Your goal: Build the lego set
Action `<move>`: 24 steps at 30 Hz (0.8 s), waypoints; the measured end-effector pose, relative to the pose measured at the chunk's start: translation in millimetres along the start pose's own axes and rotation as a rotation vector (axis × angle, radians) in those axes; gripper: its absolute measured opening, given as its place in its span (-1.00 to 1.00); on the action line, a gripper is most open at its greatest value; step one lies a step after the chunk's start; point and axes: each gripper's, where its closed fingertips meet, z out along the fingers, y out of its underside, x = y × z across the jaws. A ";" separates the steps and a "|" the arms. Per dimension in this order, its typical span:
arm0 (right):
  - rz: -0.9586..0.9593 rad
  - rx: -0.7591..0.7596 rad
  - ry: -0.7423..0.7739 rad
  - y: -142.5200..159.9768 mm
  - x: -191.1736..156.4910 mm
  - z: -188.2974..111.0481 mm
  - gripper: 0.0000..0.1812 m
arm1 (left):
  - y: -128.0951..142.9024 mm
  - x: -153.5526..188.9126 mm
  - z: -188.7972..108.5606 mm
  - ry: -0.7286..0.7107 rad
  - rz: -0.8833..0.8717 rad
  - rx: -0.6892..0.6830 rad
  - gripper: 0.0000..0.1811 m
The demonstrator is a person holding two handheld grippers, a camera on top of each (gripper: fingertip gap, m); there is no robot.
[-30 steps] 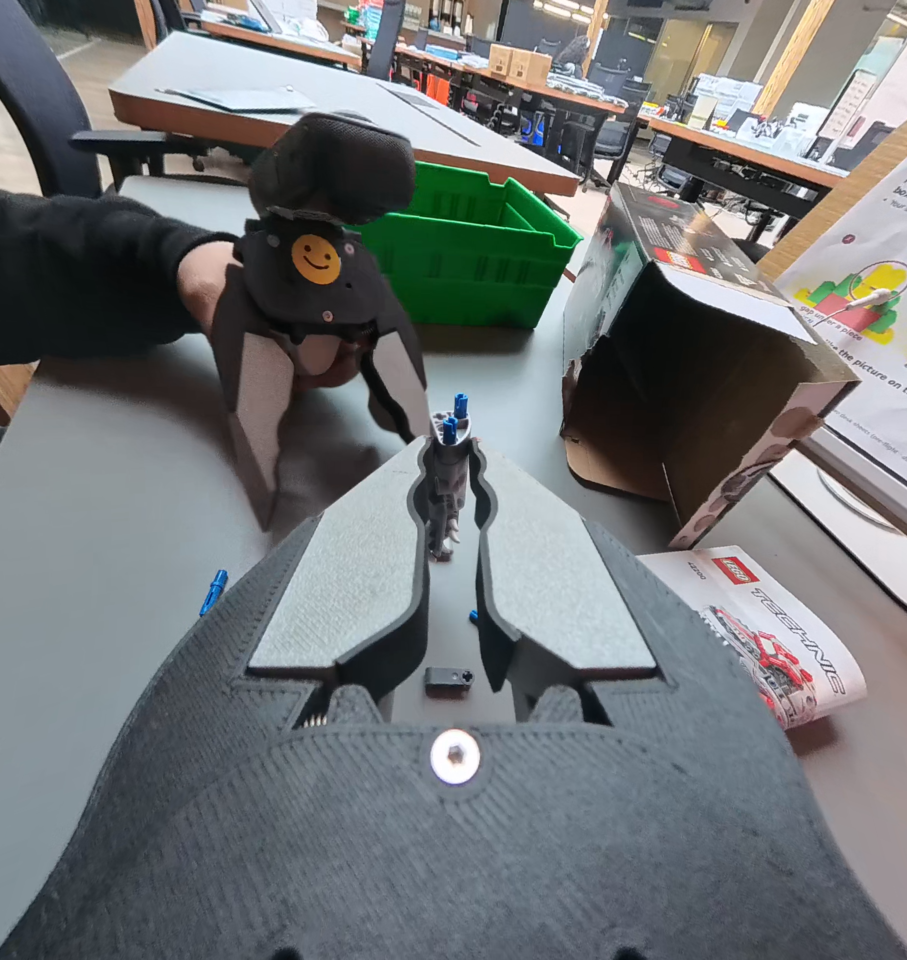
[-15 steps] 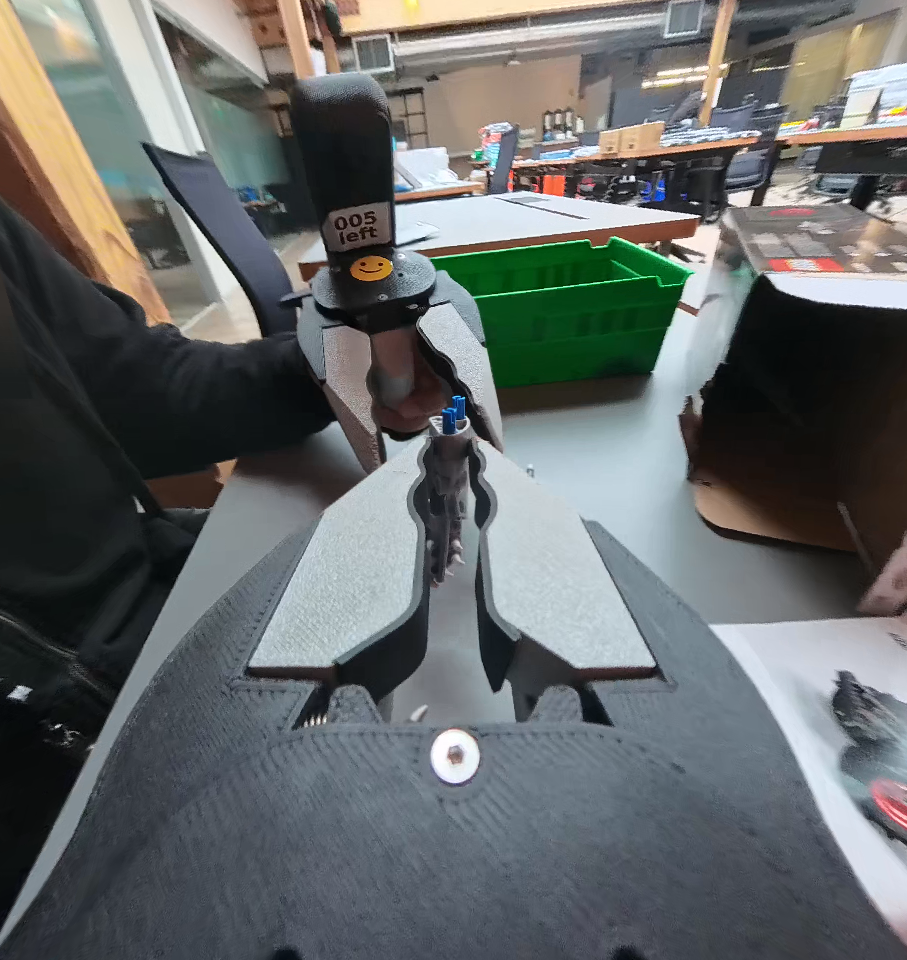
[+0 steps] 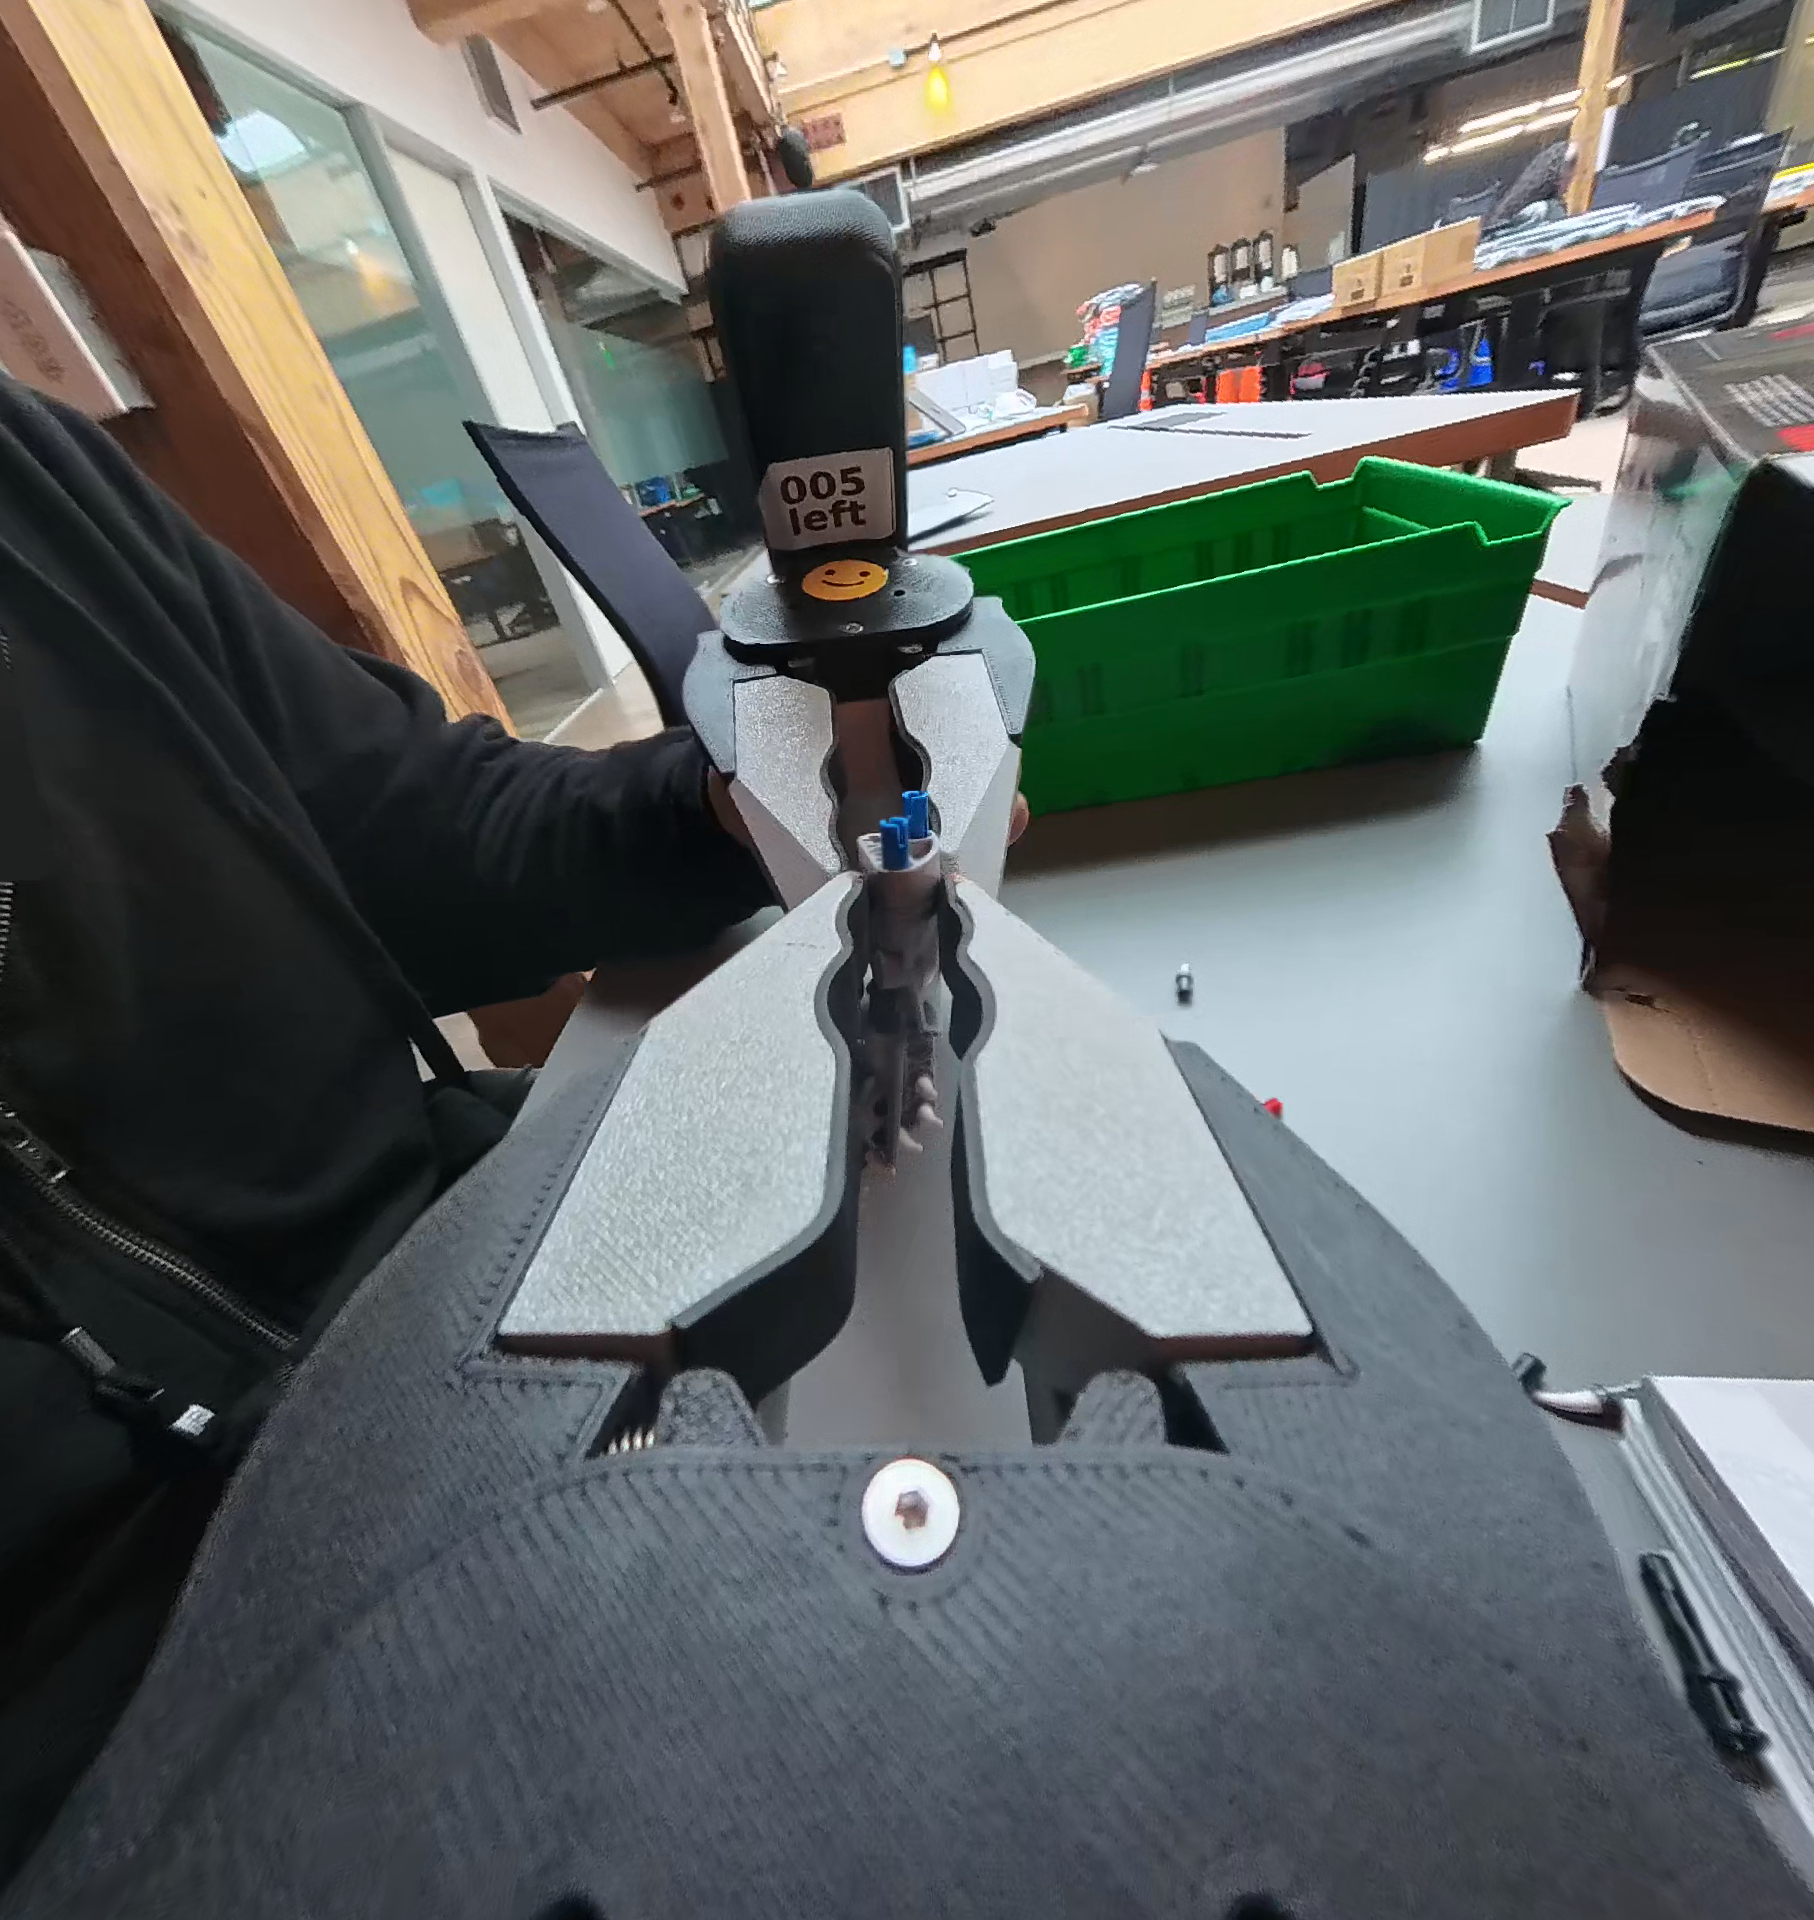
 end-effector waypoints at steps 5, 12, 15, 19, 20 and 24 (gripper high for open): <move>-0.022 -0.025 0.017 2.7 1.8 -2.0 -0.91 | 3.1 -0.4 -1.3 0.012 -0.034 -0.022 -0.84; -0.004 0.039 0.044 -8.9 9.0 -14.1 -0.98 | 6.4 -1.8 -1.1 0.053 -0.140 -0.027 -0.83; -0.009 0.047 0.060 -11.8 10.8 -19.2 -1.00 | 7.4 -2.4 -0.8 0.042 -0.124 -0.035 -0.84; -0.022 0.028 0.077 -9.4 11.6 -19.4 -1.00 | 9.1 -2.9 0.2 0.038 -0.124 -0.042 -0.84; -0.022 0.022 0.075 -8.2 11.3 -18.2 -1.00 | 9.2 -2.9 0.4 0.040 -0.126 -0.041 -0.84; -0.015 -0.005 0.061 -3.0 10.0 -12.9 -0.96 | 10.9 -4.2 1.5 0.041 -0.135 -0.041 -0.84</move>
